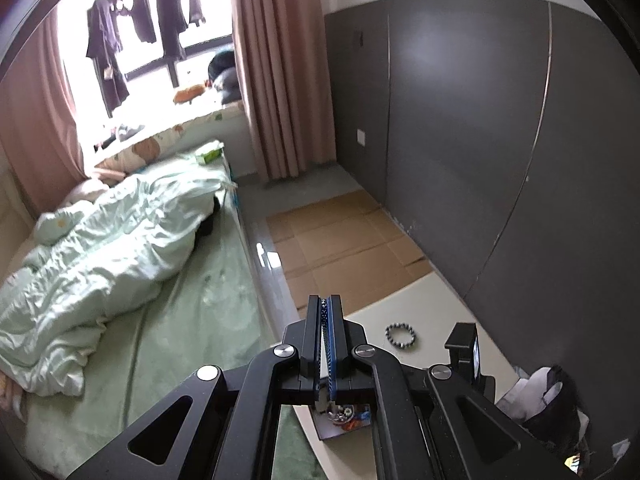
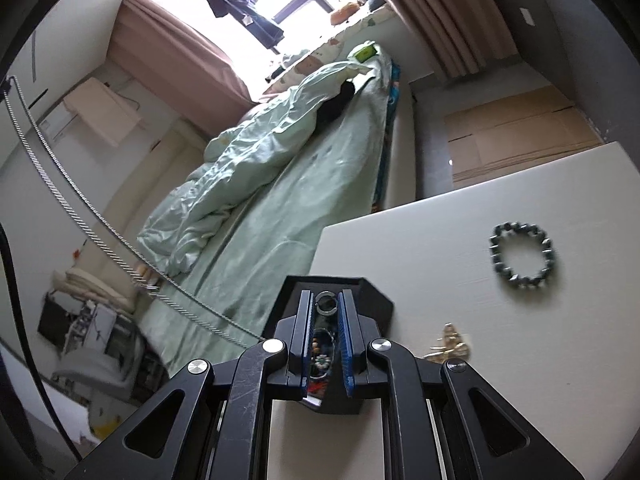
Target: Organize jewelry
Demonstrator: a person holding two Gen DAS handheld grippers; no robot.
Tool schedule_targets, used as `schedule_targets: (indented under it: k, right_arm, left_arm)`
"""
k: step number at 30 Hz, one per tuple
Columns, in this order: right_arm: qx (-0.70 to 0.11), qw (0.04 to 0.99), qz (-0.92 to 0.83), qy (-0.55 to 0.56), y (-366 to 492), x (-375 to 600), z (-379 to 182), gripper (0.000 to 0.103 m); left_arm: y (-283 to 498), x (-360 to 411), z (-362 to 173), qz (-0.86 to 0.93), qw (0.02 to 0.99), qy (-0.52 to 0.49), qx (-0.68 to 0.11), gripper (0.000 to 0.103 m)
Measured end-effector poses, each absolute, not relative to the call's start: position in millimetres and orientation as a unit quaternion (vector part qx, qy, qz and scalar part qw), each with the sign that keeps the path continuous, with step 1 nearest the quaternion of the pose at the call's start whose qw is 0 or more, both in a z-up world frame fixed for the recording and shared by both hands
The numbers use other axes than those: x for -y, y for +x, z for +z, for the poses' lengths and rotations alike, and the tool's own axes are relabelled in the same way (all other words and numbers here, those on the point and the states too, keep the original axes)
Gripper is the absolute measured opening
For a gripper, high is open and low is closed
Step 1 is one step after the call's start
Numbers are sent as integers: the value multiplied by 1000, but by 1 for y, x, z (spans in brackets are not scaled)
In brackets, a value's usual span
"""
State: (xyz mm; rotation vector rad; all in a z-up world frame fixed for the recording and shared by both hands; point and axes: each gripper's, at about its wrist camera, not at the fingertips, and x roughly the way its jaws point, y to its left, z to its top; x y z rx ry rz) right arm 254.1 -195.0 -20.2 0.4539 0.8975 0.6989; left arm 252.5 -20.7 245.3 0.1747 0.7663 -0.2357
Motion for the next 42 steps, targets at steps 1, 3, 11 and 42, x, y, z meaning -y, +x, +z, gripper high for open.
schedule_targets:
  k: [1, 3, 11, 42]
  right_arm:
    - [-423, 817, 329, 211, 254, 191, -21, 13]
    - [-426, 814, 336, 210, 255, 181, -23, 13]
    - [-443, 793, 354, 222, 261, 160, -35, 13]
    - [-453, 817, 205, 294, 271, 291, -42, 46]
  left_arm:
    - [255, 19, 237, -114, 915, 82, -379, 2]
    - [261, 13, 217, -112, 909, 75, -395, 2]
    - [279, 0, 133, -129, 875, 22, -467, 3]
    - [299, 68, 28, -184, 828, 28, -529, 71]
